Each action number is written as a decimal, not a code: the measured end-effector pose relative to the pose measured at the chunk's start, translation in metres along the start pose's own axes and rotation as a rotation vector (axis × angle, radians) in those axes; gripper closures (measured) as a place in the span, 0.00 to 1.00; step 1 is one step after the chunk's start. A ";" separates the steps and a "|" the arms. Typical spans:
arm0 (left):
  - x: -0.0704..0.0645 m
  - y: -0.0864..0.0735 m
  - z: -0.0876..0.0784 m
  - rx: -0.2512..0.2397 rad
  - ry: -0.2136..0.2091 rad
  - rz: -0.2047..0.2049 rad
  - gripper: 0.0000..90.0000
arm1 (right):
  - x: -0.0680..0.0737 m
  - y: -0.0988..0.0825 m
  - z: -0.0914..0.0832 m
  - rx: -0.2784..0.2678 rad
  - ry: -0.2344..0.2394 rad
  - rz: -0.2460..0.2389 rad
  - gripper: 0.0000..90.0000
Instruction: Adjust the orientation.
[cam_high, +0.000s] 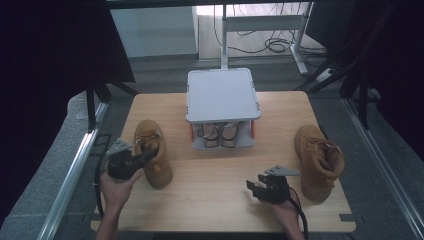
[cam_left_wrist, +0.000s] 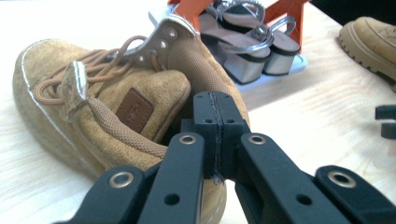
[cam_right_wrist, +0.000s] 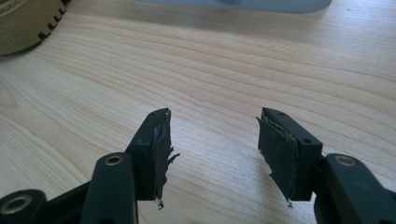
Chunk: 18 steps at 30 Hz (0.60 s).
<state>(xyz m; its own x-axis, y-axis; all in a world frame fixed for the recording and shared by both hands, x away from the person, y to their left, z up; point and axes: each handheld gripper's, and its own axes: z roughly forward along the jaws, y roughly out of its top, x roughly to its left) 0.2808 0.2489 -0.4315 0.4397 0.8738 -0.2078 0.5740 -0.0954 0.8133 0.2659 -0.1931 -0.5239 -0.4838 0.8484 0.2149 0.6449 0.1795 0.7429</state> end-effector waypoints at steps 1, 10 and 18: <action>0.000 -0.001 0.000 -0.007 0.001 -0.004 0.99 | -0.001 0.000 0.000 -0.002 0.001 0.001 0.49; -0.012 -0.001 -0.010 -0.028 -0.005 0.027 0.99 | 0.000 0.000 0.001 -0.002 -0.002 0.001 0.49; -0.034 -0.011 0.003 -0.001 -0.022 0.058 0.99 | 0.001 -0.002 0.003 0.010 -0.002 -0.004 0.49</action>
<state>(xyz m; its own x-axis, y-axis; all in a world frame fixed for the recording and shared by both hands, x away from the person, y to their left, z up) 0.2616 0.2184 -0.4352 0.4871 0.8562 -0.1723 0.5462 -0.1447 0.8250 0.2663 -0.1914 -0.5271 -0.4850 0.8486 0.2111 0.6491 0.1876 0.7372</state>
